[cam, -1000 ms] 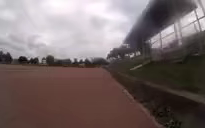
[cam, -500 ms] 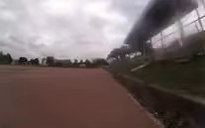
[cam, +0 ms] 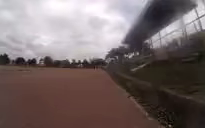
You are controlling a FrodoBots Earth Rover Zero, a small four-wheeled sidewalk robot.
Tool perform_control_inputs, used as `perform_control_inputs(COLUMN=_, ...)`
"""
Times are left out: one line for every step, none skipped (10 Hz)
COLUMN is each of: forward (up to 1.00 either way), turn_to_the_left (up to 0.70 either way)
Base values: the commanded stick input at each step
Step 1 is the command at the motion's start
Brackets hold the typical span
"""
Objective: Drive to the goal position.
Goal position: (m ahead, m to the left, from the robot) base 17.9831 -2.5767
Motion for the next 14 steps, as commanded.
perform_control_inputs(forward=0.7, turn_to_the_left=0.0)
perform_control_inputs(forward=0.7, turn_to_the_left=0.0)
perform_control_inputs(forward=0.7, turn_to_the_left=0.0)
perform_control_inputs(forward=0.7, turn_to_the_left=0.0)
perform_control_inputs(forward=0.7, turn_to_the_left=0.0)
perform_control_inputs(forward=0.7, turn_to_the_left=0.0)
perform_control_inputs(forward=0.7, turn_to_the_left=0.0)
perform_control_inputs(forward=0.7, turn_to_the_left=0.0)
perform_control_inputs(forward=0.7, turn_to_the_left=0.0)
perform_control_inputs(forward=0.7, turn_to_the_left=0.0)
perform_control_inputs(forward=0.7, turn_to_the_left=0.0)
perform_control_inputs(forward=0.7, turn_to_the_left=0.0)
perform_control_inputs(forward=0.7, turn_to_the_left=0.0)
perform_control_inputs(forward=0.7, turn_to_the_left=0.0)
